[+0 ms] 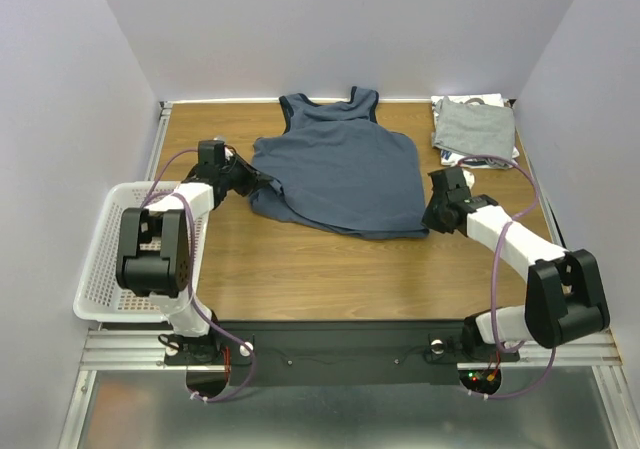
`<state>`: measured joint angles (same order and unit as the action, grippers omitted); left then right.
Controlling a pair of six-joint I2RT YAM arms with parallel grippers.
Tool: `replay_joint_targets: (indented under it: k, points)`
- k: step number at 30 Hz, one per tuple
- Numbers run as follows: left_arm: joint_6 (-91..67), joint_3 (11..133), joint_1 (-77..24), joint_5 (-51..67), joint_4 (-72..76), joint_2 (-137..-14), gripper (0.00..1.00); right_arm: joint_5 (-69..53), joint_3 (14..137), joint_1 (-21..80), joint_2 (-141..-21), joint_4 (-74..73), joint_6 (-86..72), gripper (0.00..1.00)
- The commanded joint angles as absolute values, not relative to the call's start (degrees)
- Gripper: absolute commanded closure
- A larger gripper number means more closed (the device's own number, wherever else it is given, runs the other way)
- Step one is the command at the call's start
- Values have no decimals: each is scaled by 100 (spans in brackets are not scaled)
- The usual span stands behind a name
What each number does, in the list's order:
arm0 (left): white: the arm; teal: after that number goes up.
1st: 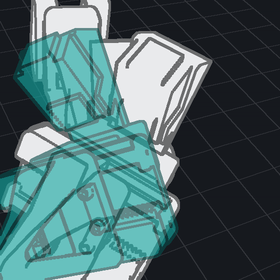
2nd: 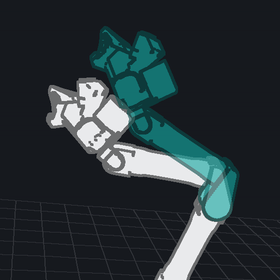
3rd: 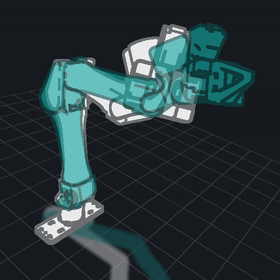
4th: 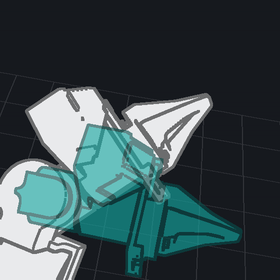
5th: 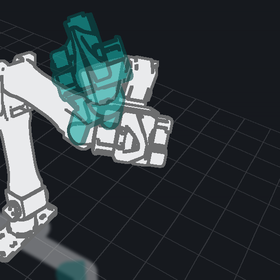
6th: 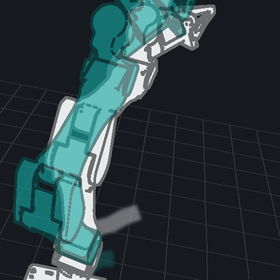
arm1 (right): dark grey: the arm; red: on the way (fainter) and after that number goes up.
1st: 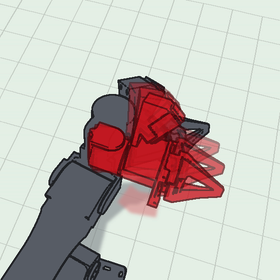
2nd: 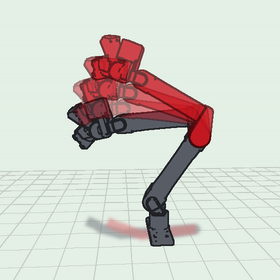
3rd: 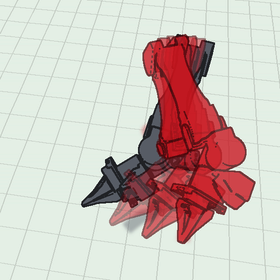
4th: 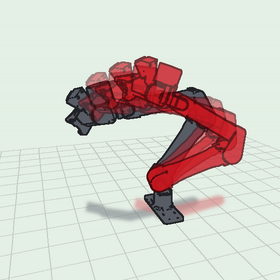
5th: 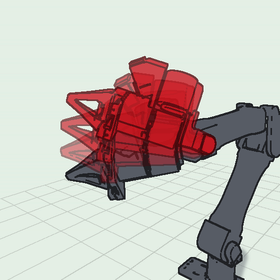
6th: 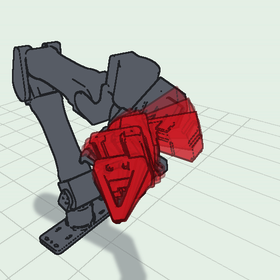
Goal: Fold and stack the tank tops
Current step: Flatten the tank top out
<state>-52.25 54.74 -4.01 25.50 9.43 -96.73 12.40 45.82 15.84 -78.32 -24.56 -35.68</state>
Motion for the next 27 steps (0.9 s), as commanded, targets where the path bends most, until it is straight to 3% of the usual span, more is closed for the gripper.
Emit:
replay_joint_targets:
  k: [1, 21, 27]
  points:
    - [-4799, 5212, -360, 2830, 757, -8835, 100, 1775, 5061, 1582, -7401, -2873, -3419, 99]
    - [-4043, 3604, -238, 3647, -1238, -5336, 100, 2610, 6477, 1503, -6698, -4920, -3630, 99]
    - [-4052, 3261, -211, 3920, -1810, -4220, 94, 2707, 6776, 1485, -6478, -5396, -3753, 99]
